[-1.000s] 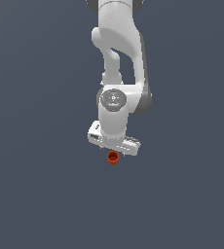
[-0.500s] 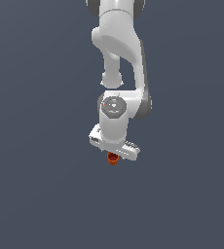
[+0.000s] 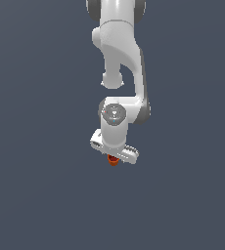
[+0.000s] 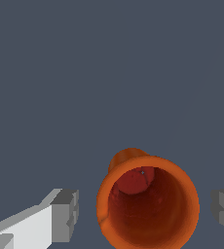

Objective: Pick up the object and move it to a goal position.

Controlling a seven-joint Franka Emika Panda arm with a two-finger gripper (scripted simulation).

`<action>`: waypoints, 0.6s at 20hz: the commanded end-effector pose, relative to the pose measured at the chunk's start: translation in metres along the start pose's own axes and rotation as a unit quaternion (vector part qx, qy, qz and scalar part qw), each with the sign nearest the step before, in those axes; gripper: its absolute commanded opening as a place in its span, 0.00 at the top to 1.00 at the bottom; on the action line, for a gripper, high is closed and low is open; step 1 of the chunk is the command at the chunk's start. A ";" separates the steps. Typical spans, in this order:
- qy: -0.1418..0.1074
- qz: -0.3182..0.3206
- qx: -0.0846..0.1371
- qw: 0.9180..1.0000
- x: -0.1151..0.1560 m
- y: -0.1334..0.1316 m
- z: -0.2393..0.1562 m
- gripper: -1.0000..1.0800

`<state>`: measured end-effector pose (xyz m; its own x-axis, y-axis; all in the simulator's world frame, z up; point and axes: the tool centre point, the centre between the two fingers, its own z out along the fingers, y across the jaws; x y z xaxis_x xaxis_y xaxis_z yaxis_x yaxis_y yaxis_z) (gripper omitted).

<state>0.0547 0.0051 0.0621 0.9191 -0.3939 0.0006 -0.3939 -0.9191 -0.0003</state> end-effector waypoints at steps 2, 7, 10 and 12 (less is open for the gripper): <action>0.000 0.001 0.000 1.000 -0.001 0.000 0.017 0.04; 0.000 0.001 0.000 1.000 0.001 0.000 0.024 0.04; 0.000 0.001 0.000 1.000 0.001 0.000 0.024 1.00; 0.000 0.001 0.000 1.000 0.001 0.000 0.024 1.00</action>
<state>0.0552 0.0052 0.0380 0.9183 -0.3959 -0.0003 -0.3959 -0.9183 0.0000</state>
